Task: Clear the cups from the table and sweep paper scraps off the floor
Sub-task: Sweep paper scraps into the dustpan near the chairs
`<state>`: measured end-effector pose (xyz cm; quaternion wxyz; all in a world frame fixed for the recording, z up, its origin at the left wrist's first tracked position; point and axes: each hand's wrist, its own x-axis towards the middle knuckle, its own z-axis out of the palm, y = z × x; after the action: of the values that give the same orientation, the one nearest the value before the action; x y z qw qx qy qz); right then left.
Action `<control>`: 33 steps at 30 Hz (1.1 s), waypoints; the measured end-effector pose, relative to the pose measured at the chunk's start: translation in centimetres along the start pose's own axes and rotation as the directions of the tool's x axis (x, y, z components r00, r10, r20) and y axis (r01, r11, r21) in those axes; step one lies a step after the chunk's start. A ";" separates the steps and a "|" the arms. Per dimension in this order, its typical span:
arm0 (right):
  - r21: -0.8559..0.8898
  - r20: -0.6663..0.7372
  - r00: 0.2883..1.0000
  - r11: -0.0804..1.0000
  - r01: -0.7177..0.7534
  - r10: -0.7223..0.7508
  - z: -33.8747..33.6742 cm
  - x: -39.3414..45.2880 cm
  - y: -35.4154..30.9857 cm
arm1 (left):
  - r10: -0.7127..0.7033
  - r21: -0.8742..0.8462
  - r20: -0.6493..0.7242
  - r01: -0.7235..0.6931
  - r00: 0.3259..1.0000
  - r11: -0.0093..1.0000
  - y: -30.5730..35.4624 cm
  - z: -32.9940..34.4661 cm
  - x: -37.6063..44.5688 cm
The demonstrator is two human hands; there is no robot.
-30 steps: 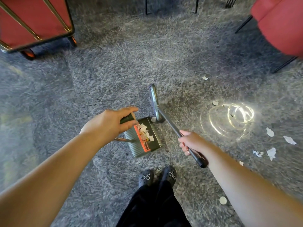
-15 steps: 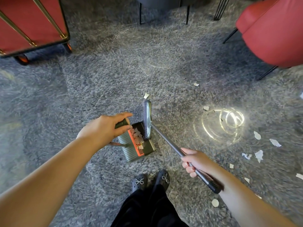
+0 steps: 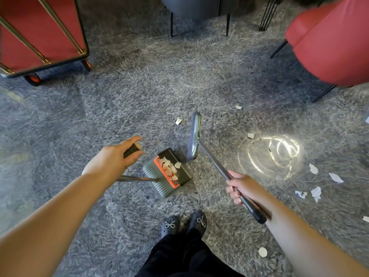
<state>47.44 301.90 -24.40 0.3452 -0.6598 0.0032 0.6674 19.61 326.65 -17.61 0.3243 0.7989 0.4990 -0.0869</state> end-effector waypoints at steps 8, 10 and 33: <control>-0.003 -0.076 0.997 1.000 0.008 -0.008 -0.2 -0.5 -3.4 | 0.026 -0.095 -0.154 -0.041 0.988 0.995 0.5 -3.3 3.7; -0.018 -0.085 0.996 1.000 0.002 -0.003 0.3 0.0 -4.8 | 0.031 -0.127 -0.171 -0.054 0.985 0.990 0.5 -4.6 5.7; 0.014 -0.187 0.981 0.999 -0.046 0.048 3.5 11.7 -24.1 | 0.182 0.076 0.126 -0.193 0.975 0.978 4.7 -16.3 31.9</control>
<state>56.83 327.20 -23.38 0.3308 -0.7177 0.0545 0.6103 36.16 358.75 -17.68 0.3246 0.8494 0.3969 -0.1249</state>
